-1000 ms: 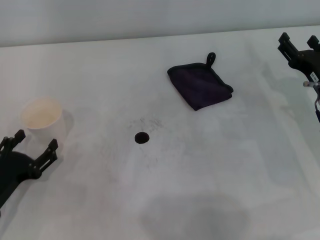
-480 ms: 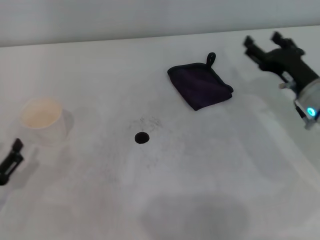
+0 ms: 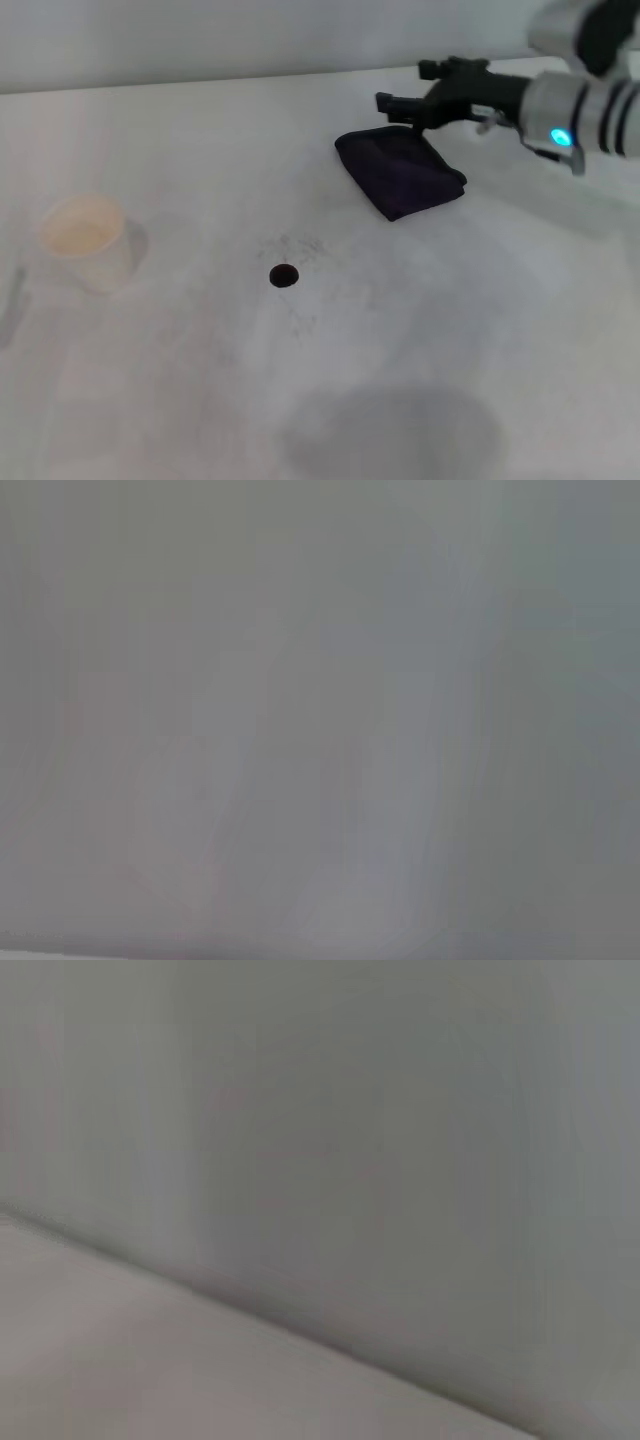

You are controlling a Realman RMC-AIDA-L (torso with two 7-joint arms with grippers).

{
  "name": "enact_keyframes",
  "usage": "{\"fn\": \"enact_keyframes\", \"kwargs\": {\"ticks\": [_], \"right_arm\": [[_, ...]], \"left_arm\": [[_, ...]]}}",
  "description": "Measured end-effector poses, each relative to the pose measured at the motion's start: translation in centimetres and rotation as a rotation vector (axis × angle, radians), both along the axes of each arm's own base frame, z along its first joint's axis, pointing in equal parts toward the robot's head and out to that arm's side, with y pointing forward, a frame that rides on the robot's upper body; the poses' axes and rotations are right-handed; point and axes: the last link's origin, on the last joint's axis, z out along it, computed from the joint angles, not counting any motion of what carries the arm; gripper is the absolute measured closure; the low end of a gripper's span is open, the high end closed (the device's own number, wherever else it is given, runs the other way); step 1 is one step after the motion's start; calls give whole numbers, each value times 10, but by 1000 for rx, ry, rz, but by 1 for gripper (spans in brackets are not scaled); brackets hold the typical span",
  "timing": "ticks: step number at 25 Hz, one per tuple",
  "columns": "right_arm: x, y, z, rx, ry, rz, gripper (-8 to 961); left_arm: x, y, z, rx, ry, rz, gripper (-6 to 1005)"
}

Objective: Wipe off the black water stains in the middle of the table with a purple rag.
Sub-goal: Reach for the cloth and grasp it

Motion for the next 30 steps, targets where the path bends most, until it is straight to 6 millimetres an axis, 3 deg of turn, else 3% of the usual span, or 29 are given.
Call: {"fn": "enact_keyframes", "kwargs": {"ticks": [5,12,20,30], "right_arm": [[-27,17,2,-34,-129,-16,83],[-38,20,-10,-133,-327,-107,84],[-31,11,-24,-164,-415,-116,84],[-10,-2,-31,-151,-366,-180,85]], "left_arm": [[0,4,3,14,-30,4,115],[0,8,6,29,-33,12,114],[-1,9,9,51,-42,21,114],[-1,9,10,59,-46,21,114]]}}
